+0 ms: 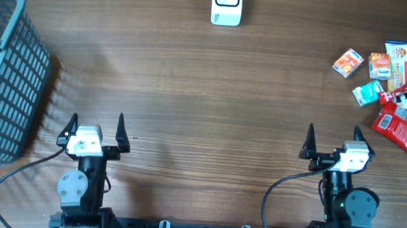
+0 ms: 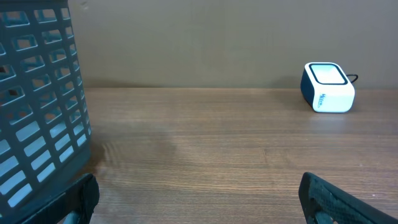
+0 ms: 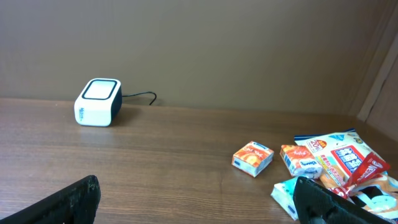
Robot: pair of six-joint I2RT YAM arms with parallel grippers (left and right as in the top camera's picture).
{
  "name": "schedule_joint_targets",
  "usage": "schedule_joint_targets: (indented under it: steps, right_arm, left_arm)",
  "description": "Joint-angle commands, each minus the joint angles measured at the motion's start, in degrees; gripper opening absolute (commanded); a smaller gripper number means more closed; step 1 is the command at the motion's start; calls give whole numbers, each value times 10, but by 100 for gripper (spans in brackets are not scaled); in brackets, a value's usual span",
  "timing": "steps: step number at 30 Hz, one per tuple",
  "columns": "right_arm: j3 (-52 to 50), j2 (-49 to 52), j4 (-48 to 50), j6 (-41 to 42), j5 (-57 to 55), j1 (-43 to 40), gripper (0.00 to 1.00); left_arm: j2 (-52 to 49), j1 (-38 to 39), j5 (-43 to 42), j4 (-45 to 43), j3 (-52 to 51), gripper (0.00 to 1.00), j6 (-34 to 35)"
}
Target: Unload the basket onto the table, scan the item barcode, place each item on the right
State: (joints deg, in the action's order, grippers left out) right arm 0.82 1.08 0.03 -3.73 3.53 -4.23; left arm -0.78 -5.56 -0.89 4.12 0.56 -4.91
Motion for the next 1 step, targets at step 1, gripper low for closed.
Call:
schedule_joint_targets:
  steps: [1]
  right_arm:
    - [-5, -7, 0, 9, -5, -3, 100]
  left_arm:
    - [5, 3, 3, 2, -2, 100, -9]
